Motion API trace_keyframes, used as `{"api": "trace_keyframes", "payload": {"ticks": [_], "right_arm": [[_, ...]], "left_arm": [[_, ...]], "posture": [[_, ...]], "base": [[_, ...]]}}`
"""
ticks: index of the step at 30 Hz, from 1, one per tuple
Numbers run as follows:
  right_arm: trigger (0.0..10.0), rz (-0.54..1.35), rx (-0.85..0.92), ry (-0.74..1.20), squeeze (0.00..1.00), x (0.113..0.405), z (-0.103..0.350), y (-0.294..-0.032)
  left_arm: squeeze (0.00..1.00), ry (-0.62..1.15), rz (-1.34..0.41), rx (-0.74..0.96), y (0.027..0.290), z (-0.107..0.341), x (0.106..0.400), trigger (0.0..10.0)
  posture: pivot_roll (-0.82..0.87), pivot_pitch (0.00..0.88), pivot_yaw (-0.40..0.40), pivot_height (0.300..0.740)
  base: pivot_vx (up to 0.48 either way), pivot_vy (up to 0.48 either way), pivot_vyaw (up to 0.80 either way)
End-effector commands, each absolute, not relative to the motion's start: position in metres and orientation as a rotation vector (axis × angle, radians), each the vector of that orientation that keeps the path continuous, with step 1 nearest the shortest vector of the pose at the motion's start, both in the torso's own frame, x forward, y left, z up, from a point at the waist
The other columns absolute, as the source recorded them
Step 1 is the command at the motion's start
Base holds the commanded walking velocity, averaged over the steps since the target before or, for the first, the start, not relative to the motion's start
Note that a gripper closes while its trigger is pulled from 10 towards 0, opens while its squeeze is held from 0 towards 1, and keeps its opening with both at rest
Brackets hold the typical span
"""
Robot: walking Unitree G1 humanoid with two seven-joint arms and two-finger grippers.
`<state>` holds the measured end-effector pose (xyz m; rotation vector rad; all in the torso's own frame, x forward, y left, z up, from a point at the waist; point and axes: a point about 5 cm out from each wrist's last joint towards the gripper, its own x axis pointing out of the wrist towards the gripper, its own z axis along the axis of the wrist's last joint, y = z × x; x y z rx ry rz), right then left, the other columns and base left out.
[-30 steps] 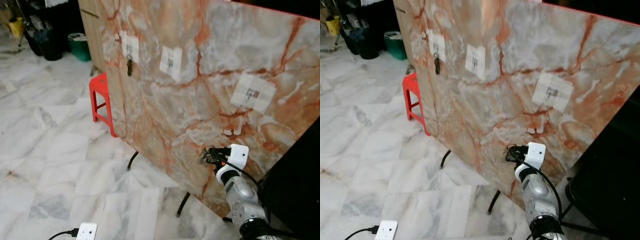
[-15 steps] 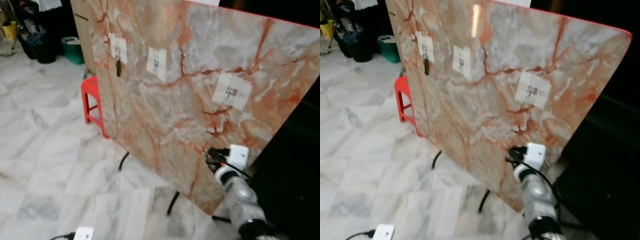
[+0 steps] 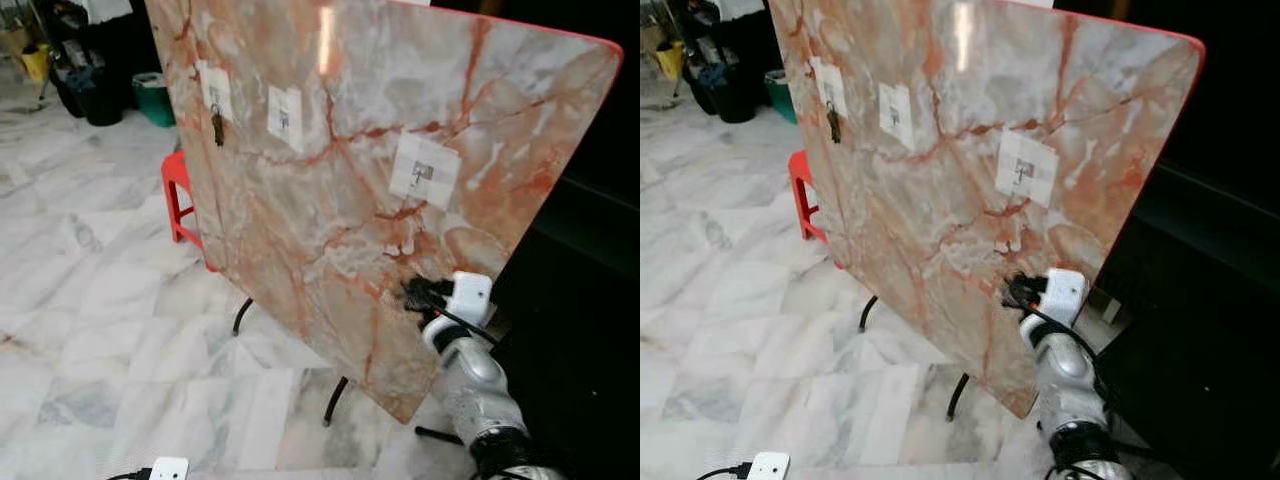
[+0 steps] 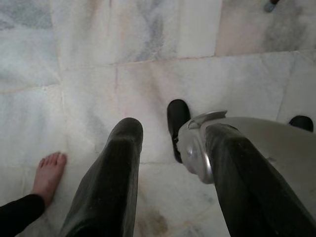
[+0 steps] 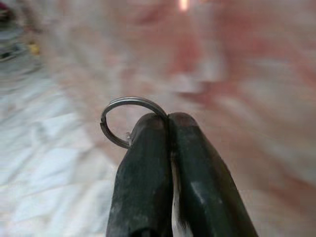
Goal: Hang keys on a hook
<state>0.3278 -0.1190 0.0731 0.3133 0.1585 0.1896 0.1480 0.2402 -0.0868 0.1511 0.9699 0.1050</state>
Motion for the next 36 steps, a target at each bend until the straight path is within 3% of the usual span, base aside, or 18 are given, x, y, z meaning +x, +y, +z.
{"api": "trace_keyframes", "payload": {"ticks": [1, 9, 22, 36], "right_arm": [[10.0, 0.193, 0.307, 0.107, 0.00, 0.336, 0.092, -0.111], [10.0, 0.161, 0.291, 0.065, 0.00, 0.341, 0.117, -0.093], [10.0, -0.050, 0.231, 0.041, 0.00, 0.354, 0.146, -0.102], [10.0, -0.117, 0.135, 0.023, 0.00, 0.371, 0.171, -0.088]], "left_arm": [[0.00, 0.969, 0.110, 0.148, 0.241, -0.087, 0.147, 10.0], [0.00, 0.963, 0.110, 0.144, 0.238, -0.087, 0.148, 10.0], [0.00, 0.962, 0.116, 0.135, 0.238, -0.088, 0.144, 10.0], [0.00, 0.957, 0.108, 0.131, 0.230, -0.089, 0.146, 10.0]], "posture": [[0.06, 0.000, -0.064, 0.740], [0.06, 0.000, -0.064, 0.740], [0.06, 0.000, -0.065, 0.740], [0.06, 0.000, -0.061, 0.740]], "base": [[0.000, 0.000, 0.00], [0.000, 0.000, 0.00], [0.000, 0.000, 0.00], [0.000, 0.000, 0.00]]}}
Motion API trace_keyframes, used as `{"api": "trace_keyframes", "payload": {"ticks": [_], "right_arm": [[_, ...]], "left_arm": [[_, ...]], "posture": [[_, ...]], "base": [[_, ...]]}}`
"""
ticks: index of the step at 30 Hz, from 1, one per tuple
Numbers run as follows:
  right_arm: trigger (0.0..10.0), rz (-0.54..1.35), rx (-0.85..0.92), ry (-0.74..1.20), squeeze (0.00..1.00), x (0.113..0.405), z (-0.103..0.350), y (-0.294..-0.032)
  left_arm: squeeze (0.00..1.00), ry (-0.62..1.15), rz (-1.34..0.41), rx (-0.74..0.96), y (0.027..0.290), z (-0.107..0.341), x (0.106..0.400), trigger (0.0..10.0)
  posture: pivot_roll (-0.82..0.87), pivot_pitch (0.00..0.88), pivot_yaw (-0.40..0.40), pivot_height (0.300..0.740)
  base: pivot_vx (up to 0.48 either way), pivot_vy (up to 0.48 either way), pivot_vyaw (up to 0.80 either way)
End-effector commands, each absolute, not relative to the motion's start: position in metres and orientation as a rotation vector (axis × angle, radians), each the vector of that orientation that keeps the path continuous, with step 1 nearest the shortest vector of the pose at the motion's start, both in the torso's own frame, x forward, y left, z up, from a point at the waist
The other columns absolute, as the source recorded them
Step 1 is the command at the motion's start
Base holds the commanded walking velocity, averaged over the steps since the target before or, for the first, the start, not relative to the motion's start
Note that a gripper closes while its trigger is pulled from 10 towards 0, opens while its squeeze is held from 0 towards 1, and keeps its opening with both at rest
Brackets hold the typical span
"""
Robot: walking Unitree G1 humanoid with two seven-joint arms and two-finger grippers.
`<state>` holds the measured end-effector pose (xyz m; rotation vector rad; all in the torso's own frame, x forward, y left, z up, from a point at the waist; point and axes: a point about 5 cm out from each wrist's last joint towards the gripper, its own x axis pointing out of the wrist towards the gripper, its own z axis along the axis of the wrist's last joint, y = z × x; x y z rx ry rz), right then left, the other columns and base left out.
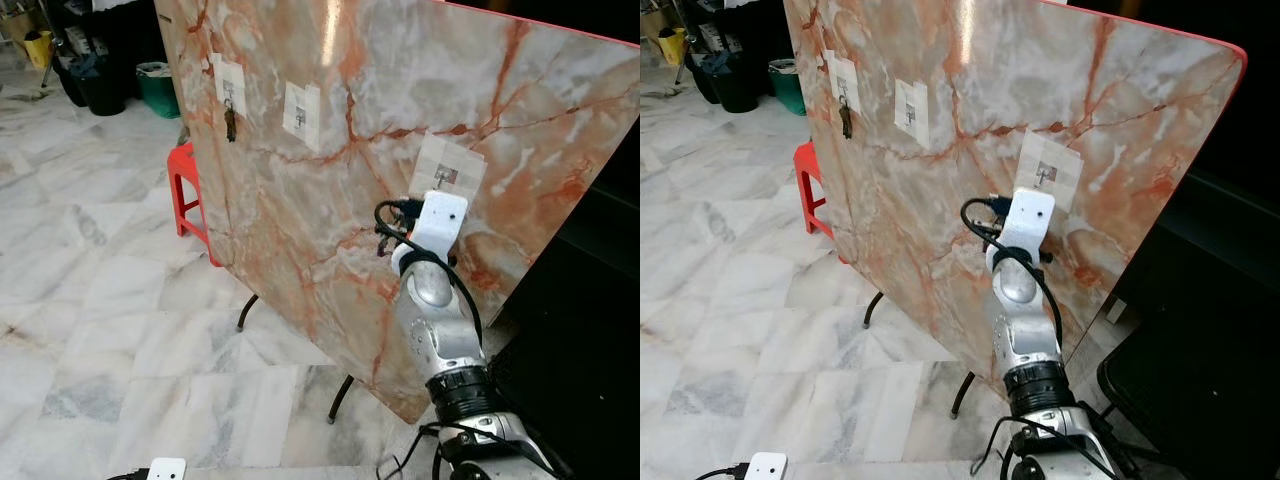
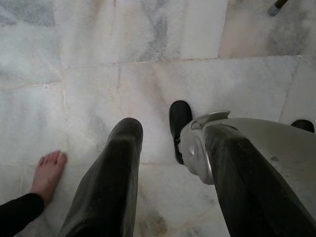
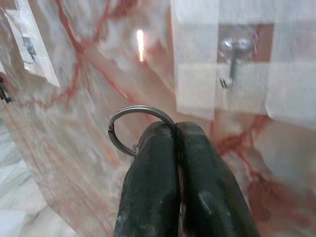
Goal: Hang keys on a hook
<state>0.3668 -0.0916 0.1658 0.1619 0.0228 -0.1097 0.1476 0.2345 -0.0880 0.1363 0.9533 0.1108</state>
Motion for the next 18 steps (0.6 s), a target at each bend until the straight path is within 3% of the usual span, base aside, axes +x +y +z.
{"api": "trace_keyframes", "payload": {"ticks": [1, 18], "right_arm": [[10.0, -0.122, 0.131, 0.025, 0.00, 0.371, 0.172, -0.088], [10.0, -0.246, 0.019, 0.050, 0.00, 0.385, 0.179, -0.100]], "left_arm": [[0.00, 0.957, 0.108, 0.131, 0.230, -0.089, 0.147, 10.0], [0.00, 0.948, 0.109, 0.130, 0.229, -0.087, 0.153, 10.0]], "posture": [[0.06, 0.000, -0.061, 0.740], [0.06, 0.000, -0.066, 0.740]], "base": [[0.000, 0.000, 0.00], [0.000, 0.000, 0.00]]}}
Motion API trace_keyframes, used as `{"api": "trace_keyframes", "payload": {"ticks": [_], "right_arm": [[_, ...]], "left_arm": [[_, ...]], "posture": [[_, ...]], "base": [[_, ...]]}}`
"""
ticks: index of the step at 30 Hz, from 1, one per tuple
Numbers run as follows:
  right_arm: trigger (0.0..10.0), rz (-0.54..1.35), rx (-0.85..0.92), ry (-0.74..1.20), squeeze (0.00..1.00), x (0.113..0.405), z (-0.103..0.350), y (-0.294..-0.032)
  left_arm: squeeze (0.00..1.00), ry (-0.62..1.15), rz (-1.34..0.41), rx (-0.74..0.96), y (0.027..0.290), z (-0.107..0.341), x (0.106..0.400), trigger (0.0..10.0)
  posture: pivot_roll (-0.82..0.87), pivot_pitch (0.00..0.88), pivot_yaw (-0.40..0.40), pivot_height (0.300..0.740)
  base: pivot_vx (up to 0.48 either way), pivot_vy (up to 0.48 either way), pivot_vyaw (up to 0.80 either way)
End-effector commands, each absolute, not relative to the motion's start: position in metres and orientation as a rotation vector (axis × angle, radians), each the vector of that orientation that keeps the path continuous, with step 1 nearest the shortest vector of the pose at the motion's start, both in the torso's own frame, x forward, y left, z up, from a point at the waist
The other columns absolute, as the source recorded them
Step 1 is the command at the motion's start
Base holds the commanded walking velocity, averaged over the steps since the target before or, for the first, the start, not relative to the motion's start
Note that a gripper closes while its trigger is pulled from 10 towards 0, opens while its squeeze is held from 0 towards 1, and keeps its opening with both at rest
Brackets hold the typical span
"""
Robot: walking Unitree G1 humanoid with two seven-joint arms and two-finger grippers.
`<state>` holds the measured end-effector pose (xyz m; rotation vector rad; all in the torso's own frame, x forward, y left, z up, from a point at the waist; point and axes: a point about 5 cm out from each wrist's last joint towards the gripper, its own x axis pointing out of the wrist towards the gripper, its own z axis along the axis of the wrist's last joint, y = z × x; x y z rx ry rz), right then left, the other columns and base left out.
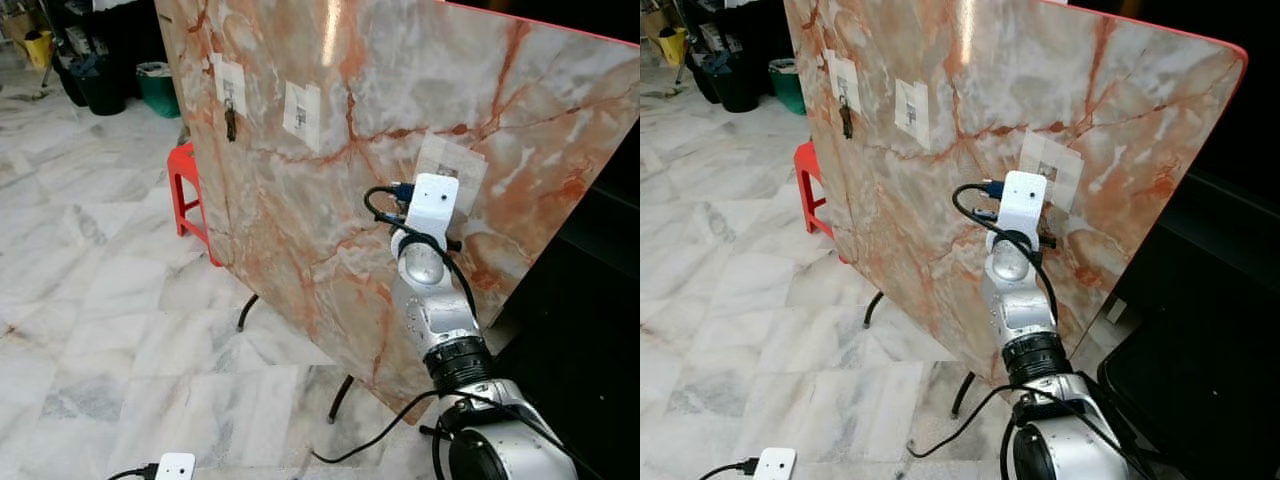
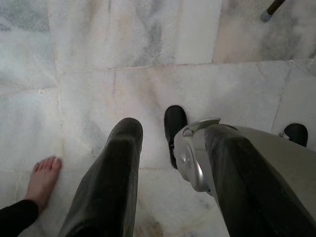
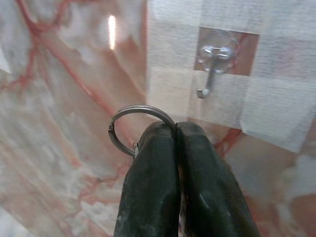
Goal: Hang keys on a hook
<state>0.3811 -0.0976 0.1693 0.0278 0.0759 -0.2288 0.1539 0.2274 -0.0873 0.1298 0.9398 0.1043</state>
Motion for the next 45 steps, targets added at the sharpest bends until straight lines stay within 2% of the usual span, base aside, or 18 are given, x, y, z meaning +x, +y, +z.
{"api": "trace_keyframes", "payload": {"ticks": [1, 12, 17, 24, 34, 45], "right_arm": [[10.0, -0.269, 0.015, 0.056, 0.00, 0.385, 0.179, -0.103], [10.0, -0.311, 0.043, 0.039, 0.00, 0.387, 0.182, -0.111], [10.0, -0.326, 0.040, 0.045, 0.00, 0.389, 0.182, -0.114], [10.0, -0.341, 0.039, 0.047, 0.00, 0.392, 0.185, -0.115], [10.0, -0.344, 0.047, 0.050, 0.00, 0.395, 0.188, -0.116], [10.0, -0.347, 0.041, 0.059, 0.00, 0.399, 0.192, -0.116]], "left_arm": [[0.00, 0.949, 0.113, 0.131, 0.233, -0.087, 0.151, 10.0], [0.00, 0.951, 0.133, 0.137, 0.251, -0.084, 0.147, 10.0], [0.00, 0.934, 0.122, 0.137, 0.242, -0.081, 0.163, 10.0], [0.00, 0.938, 0.110, 0.134, 0.232, -0.084, 0.161, 10.0], [0.00, 0.956, 0.123, 0.130, 0.241, -0.087, 0.145, 10.0], [0.00, 0.939, 0.126, 0.127, 0.241, -0.084, 0.155, 10.0]], "posture": [[0.06, 0.000, -0.065, 0.740], [0.06, 0.000, -0.065, 0.740], [0.06, 0.000, -0.065, 0.740], [0.06, 0.000, -0.066, 0.740], [0.07, 0.000, -0.070, 0.740], [0.07, 0.000, -0.073, 0.740]], "base": [[0.000, 0.000, 0.00], [0.000, 0.000, 0.00], [0.000, 0.000, 0.00], [0.000, 0.000, 0.00], [0.000, 0.000, 0.00], [0.000, 0.000, 0.00]]}}
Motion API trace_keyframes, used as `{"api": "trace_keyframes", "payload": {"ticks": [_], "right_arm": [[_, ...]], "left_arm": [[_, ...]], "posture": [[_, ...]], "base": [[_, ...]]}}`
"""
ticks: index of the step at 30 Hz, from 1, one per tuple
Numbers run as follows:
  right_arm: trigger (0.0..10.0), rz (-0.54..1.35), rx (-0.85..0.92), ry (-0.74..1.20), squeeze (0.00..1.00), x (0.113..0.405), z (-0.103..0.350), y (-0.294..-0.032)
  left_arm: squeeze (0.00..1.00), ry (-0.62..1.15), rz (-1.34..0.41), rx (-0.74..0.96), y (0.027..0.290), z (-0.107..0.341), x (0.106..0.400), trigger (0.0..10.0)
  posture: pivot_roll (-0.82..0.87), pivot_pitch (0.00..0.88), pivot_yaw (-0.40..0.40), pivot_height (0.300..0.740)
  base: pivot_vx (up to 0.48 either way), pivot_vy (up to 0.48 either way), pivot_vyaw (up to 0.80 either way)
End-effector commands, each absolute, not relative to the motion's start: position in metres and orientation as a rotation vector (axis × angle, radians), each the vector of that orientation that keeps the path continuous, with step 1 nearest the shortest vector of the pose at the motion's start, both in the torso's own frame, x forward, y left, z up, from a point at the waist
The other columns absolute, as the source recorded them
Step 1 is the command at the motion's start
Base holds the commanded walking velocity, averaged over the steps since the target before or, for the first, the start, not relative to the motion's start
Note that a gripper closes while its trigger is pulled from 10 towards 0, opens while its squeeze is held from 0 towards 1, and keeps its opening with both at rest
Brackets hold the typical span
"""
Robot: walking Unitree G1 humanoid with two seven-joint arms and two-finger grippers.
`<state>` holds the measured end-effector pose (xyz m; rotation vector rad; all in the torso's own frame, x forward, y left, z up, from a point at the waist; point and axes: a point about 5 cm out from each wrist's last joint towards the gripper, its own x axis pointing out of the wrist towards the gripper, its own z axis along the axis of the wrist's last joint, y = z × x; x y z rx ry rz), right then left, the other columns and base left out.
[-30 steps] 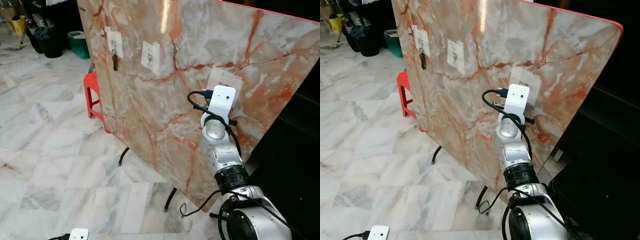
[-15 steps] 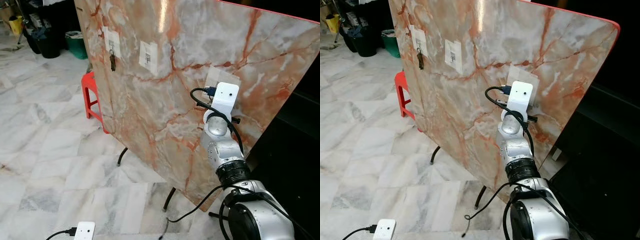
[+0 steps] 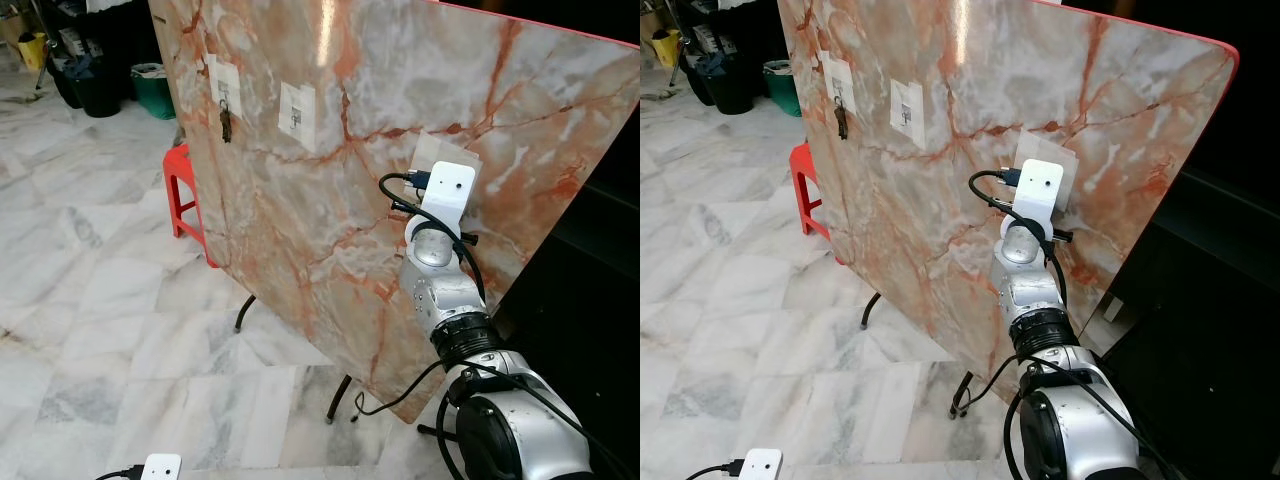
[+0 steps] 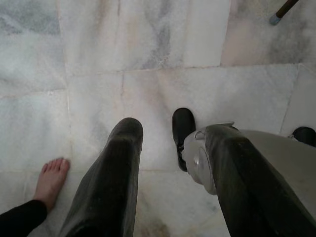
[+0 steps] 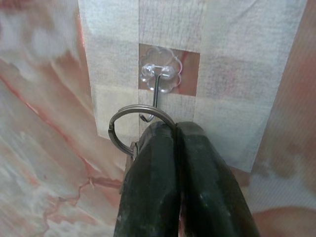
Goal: Hang keys on a hook
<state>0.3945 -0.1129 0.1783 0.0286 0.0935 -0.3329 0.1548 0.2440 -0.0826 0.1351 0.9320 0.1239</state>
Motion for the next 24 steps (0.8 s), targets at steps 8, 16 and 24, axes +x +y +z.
{"api": "trace_keyframes", "payload": {"ticks": [8, 16, 24], "right_arm": [[10.0, -0.344, 0.037, 0.078, 0.00, 0.401, 0.191, -0.116], [10.0, -0.332, 0.030, 0.117, 0.00, 0.402, 0.188, -0.115], [10.0, -0.326, 0.030, 0.135, 0.00, 0.403, 0.185, -0.115]], "left_arm": [[0.00, 0.934, 0.111, 0.120, 0.229, -0.086, 0.157, 10.0], [0.00, 0.931, 0.116, 0.115, 0.234, -0.086, 0.152, 10.0], [0.00, 0.934, 0.122, 0.113, 0.240, -0.086, 0.149, 10.0]], "posture": [[0.07, 0.000, -0.074, 0.740], [0.07, 0.000, -0.078, 0.740], [0.07, 0.000, -0.080, 0.740]], "base": [[0.000, 0.000, 0.00], [0.000, 0.000, 0.00], [0.000, 0.000, 0.00]]}}
